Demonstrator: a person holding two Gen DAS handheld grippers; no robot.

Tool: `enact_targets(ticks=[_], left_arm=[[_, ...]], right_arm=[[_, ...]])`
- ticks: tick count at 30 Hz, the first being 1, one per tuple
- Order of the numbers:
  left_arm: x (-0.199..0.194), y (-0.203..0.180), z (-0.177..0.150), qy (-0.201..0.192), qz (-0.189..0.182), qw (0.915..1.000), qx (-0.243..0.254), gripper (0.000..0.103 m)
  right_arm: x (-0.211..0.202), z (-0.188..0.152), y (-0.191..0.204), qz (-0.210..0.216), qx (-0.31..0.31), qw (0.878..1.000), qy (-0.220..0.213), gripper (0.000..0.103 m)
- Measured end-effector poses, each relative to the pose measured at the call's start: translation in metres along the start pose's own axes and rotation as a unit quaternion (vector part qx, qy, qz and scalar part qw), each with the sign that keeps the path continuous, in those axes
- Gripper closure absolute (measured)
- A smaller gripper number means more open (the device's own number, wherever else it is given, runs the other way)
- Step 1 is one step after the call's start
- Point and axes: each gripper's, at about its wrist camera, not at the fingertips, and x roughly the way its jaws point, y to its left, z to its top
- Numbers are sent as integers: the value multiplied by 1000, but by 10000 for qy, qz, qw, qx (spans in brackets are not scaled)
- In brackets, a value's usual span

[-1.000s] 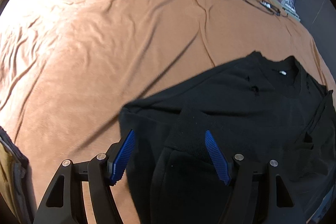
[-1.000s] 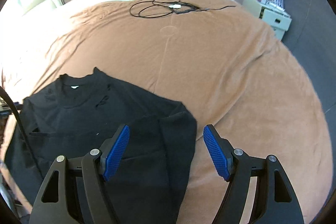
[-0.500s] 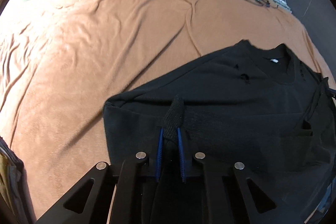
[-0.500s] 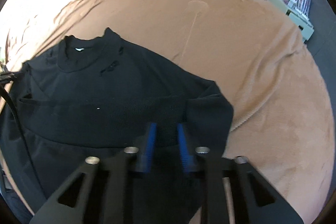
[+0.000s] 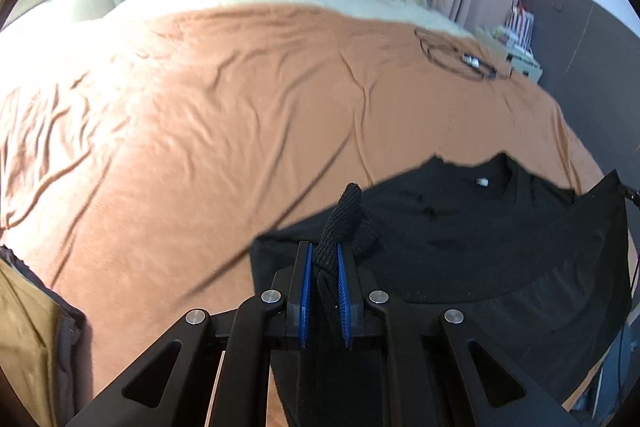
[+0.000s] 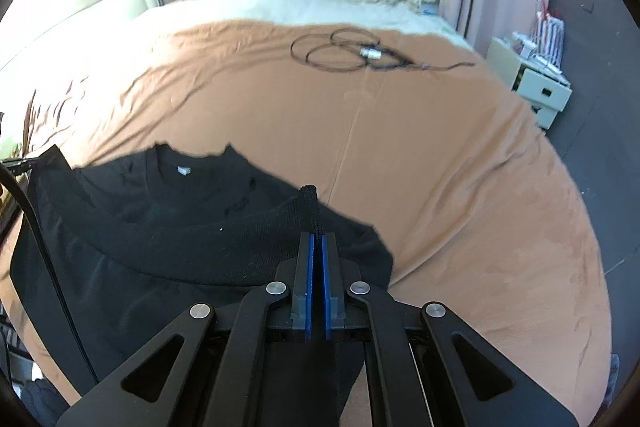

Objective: Fold small clothes

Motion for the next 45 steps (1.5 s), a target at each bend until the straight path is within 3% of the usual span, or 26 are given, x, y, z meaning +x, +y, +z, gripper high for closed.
enact_targets(ticks=[6, 12, 23, 32, 35, 42, 45], left_arm=[[-16, 1, 19, -469, 77, 9988, -129, 90], [-10, 5, 38, -680, 193, 9972, -235, 90], [60, 11, 49, -352, 561, 9978, -104, 90], [125, 13, 35, 388, 742, 9965, 80, 90], [127, 13, 33, 409, 784, 9960, 83, 90], [101, 13, 42, -26, 750, 9972, 70, 90], [105, 11, 45, 100, 707, 9974, 76, 90]], right_arm=[[-19, 5, 3, -145, 207, 9991, -353, 103], [-14, 7, 0, -209, 448, 9971, -577, 103], [54, 20, -3, -366, 660, 9967, -304, 103], [115, 31, -10, -464, 684, 9964, 212, 103], [123, 33, -11, -515, 683, 9959, 304, 103], [110, 42, -7, -542, 653, 9964, 90, 103], [111, 37, -10, -582, 727, 9956, 58, 103]])
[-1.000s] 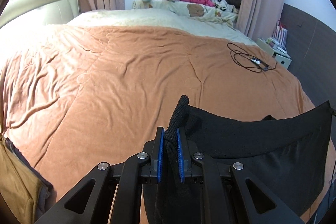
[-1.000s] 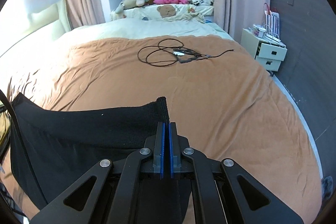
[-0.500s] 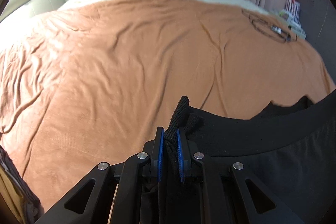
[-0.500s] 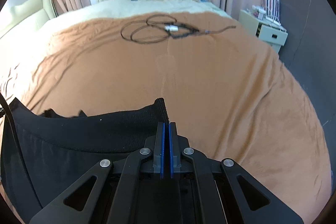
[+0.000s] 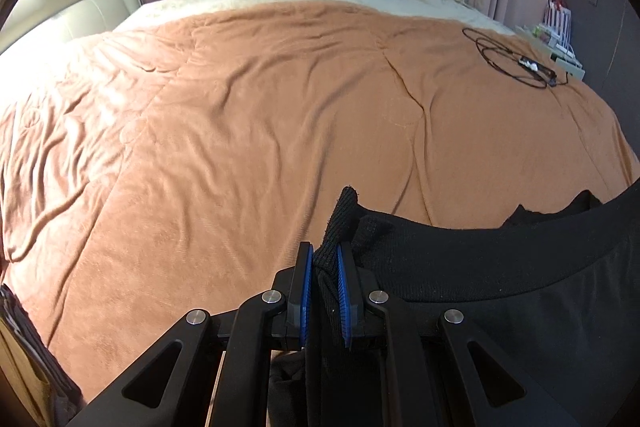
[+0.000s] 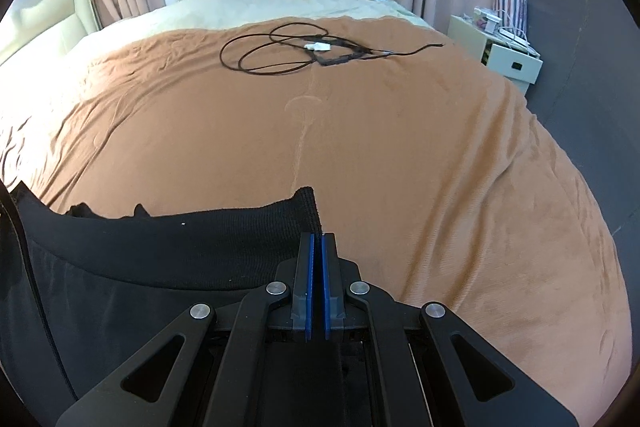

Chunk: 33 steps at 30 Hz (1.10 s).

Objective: Fold small clothes

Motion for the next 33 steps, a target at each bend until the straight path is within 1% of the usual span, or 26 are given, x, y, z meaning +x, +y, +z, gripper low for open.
enact_targets(ticks=[1, 2, 3, 4, 5, 6, 7, 8, 9, 10, 11, 12, 14, 16, 23, 26, 29, 33], left_arm=[[5, -2, 0, 121, -35, 9999, 4, 89], [13, -3, -1, 322, -32, 9995, 13, 84], [19, -5, -2, 447, 29, 9990, 36, 84], [24, -5, -5, 565, 171, 9982, 78, 84], [26, -5, -7, 624, 239, 9977, 85, 84], [25, -3, -10, 674, 181, 9976, 34, 84], [23, 1, -13, 711, 55, 9974, -66, 83], [18, 5, -15, 733, -33, 9972, -156, 81], [13, 8, -18, 730, -57, 9971, -209, 78], [9, 11, -20, 714, -48, 9972, -238, 69], [3, 14, -22, 689, -37, 9973, -264, 61], [-3, 16, -24, 659, -34, 9974, -289, 58], [-15, 21, -30, 610, -50, 9976, -330, 47], [-29, 23, -38, 578, -84, 9977, -338, 42], [-58, 22, -73, 684, -329, 9966, -318, 42], [-68, 22, -92, 721, -399, 9960, -350, 42], [-77, 22, -109, 790, -394, 9954, -380, 42], [-86, 23, -132, 870, -505, 9937, -498, 42]], right_arm=[[4, 0, 1, -92, -20, 9999, 74, 103], [8, -4, 3, -149, -50, 9998, 157, 103], [13, -6, 7, -210, -67, 9993, 302, 102], [17, -6, 9, -235, -55, 9989, 411, 101], [21, -6, 10, -192, -16, 9983, 555, 101], [21, -6, 10, -145, 37, 9979, 632, 99], [20, -4, 10, -121, 75, 9976, 671, 92], [17, -3, 8, -48, 128, 9975, 687, 87], [13, -2, 6, 8, 141, 9976, 684, 73], [8, -2, 4, 38, 141, 9977, 669, 59], [2, -2, 2, 42, 144, 9979, 637, 53], [-4, -2, -1, 66, 151, 9980, 605, 47], [-17, -6, -5, 157, 194, 9979, 592, 47], [-29, -14, -9, 241, 235, 9973, 655, 47], [-63, -39, -18, 459, 171, 9947, 903, 47], [-75, -51, -21, 405, 123, 9942, 985, 47], [-86, -65, -25, 450, 192, 9938, 1002, 47], [-102, -86, -29, 423, 230, 9937, 1016, 47]])
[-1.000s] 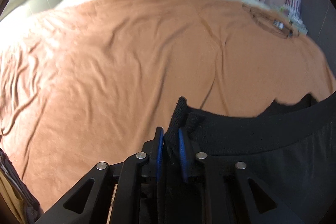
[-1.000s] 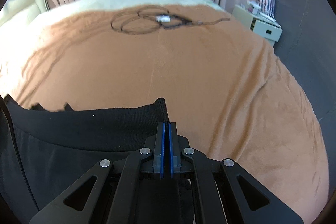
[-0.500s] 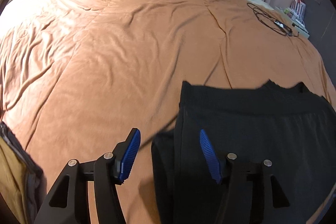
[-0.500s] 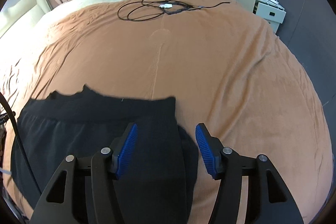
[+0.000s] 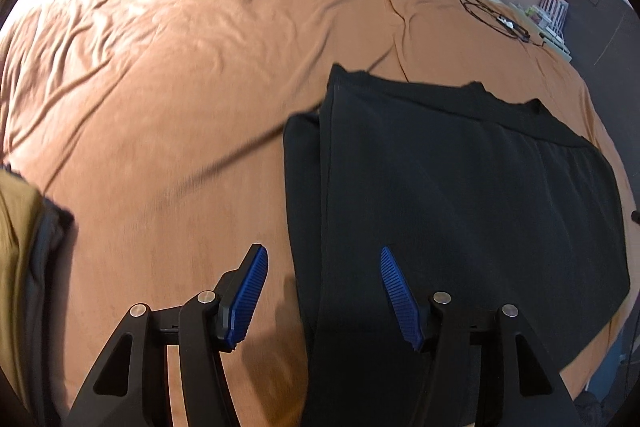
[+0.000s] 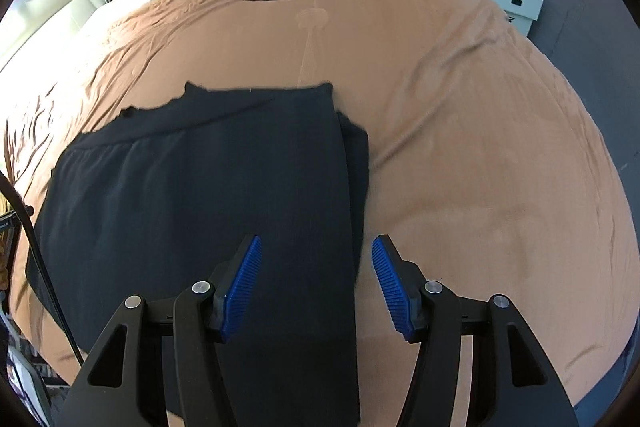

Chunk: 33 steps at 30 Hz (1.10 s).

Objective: Fold small clothes

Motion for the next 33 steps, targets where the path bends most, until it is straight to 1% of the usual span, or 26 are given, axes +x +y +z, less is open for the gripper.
enact_targets(ticks=[3, 6, 9, 10, 12, 14, 15, 16, 17, 19, 22, 26, 29, 31, 33], left_arm=[[0, 2, -12, 97, -1, 10000, -18, 42], [0, 6, -26, 174, -75, 9997, -127, 45], [-1, 9, -38, 209, -93, 9996, -145, 49], [-2, 10, -42, 211, -120, 9996, -175, 53], [-3, 15, -51, 234, -188, 9992, -274, 63], [-2, 18, -60, 314, -325, 9984, -350, 82], [-4, 19, -64, 311, -387, 9981, -366, 86], [-5, 19, -68, 295, -415, 9980, -368, 92], [-8, 18, -71, 272, -395, 9983, -344, 95], [-14, 18, -77, 241, -364, 9986, -297, 98], [-19, 20, -87, 229, -340, 9987, -292, 98], [-20, 21, -99, 229, -343, 9988, -259, 98], [-24, 27, -105, 183, -323, 9984, -421, 98], [-28, 31, -107, 166, -433, 9974, -554, 98], [-36, 36, -112, 125, -579, 9960, -674, 96]], right_arm=[[-8, -16, -2, 30, 101, 9999, -5, 47], [-13, -27, -5, 75, 238, 9997, -21, 47], [-16, -39, -7, 75, 325, 9994, -2, 47], [-18, -44, -8, 80, 364, 9993, -2, 47], [-19, -55, -10, 70, 447, 9990, 30, 47], [-20, -65, -13, 21, 513, 9987, 45, 47], [-21, -68, -14, 10, 541, 9985, 42, 47], [-22, -72, -16, 12, 585, 9983, 44, 47], [-21, -76, -17, 37, 648, 9979, 63, 47], [-20, -84, -18, 45, 711, 9974, 107, 47], [-18, -95, -18, 24, 728, 9972, 140, 47], [-14, -104, -26, 182, 964, 9950, 191, 47], [-17, -110, -31, 283, 1117, 9932, 160, 47], [-21, -112, -34, 357, 1203, 9920, 146, 47], [-24, -117, -37, 492, 1301, 9902, 123, 47]])
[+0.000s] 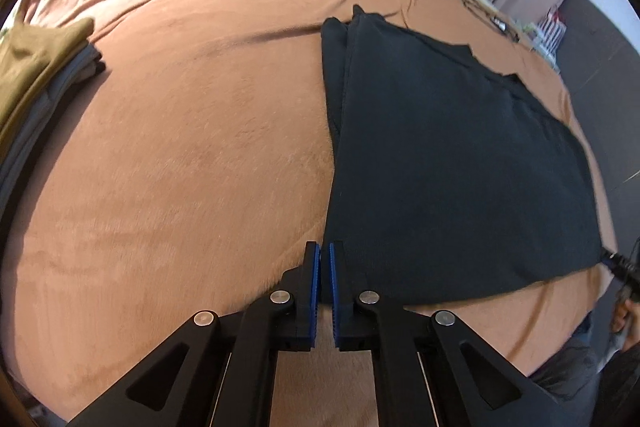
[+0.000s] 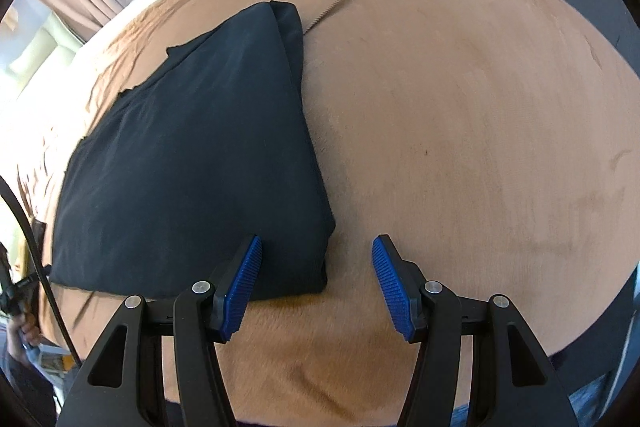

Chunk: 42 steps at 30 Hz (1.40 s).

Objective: Fold small clothes
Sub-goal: 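Lower both grippers to the folded shirt's edge and grasp it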

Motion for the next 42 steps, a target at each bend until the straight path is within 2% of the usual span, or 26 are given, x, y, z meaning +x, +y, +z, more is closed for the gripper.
enact_targets(ticks=[1, 5, 6, 8, 12, 20, 23, 26, 27, 28, 32, 33, 35, 37, 38, 42], left_arm=[[-3, 2, -2, -11, -31, 10000, -58, 89], [-11, 12, -13, -104, -274, 9989, -362, 44], [-12, 14, -16, -110, -341, 9985, -414, 43], [-11, 17, -19, -91, -500, 9971, -572, 43], [-7, 26, -28, -56, -1000, 9881, -1166, 43], [6, 27, -28, -83, -1551, 9709, -1824, 44], [12, 23, -26, -71, -1582, 9652, -2080, 44], [17, 20, -26, -45, -1697, 9565, -2374, 44], [18, 18, -27, -52, -1679, 9541, -2480, 44], [18, 16, -27, -60, -1653, 9539, -2504, 44], [19, 13, -25, -152, -1542, 9536, -2583, 44], [21, 14, -24, -206, -1520, 9531, -2608, 46], [23, 18, -23, -324, -1454, 9503, -2733, 61], [27, 22, -23, -404, -1386, 9473, -2859, 76], [28, 23, -23, -442, -1400, 9452, -2917, 83], [20, 22, -25, -632, -1405, 9466, -2833, 89]], right_arm=[[-1, -3, -3, 80, 67, 9999, -3, 47], [-3, -11, -14, 312, 336, 9989, -45, 47], [-4, -13, -17, 376, 408, 9984, -81, 47], [-5, -17, -19, 525, 536, 9971, -128, 47], [-7, -25, -28, 946, 753, 9926, -140, 47], [10, -30, -56, 1761, 1444, 9735, -205, 47], [18, -29, -64, 1884, 1640, 9679, -265, 47], [26, -30, -69, 1949, 1790, 9637, -350, 54], [28, -31, -70, 1942, 1858, 9624, -391, 60], [31, -32, -71, 1915, 1932, 9614, -422, 64], [42, -33, -67, 1915, 2101, 9572, -540, 67], [43, -34, -66, 1921, 2116, 9566, -568, 67], [41, -38, -60, 1909, 2177, 9551, -627, 70], [41, -40, -56, 1806, 2288, 9540, -710, 82], [40, -42, -53, 1790, 2341, 9526, -750, 85], [33, -46, -44, 1852, 2317, 9500, -974, 92]])
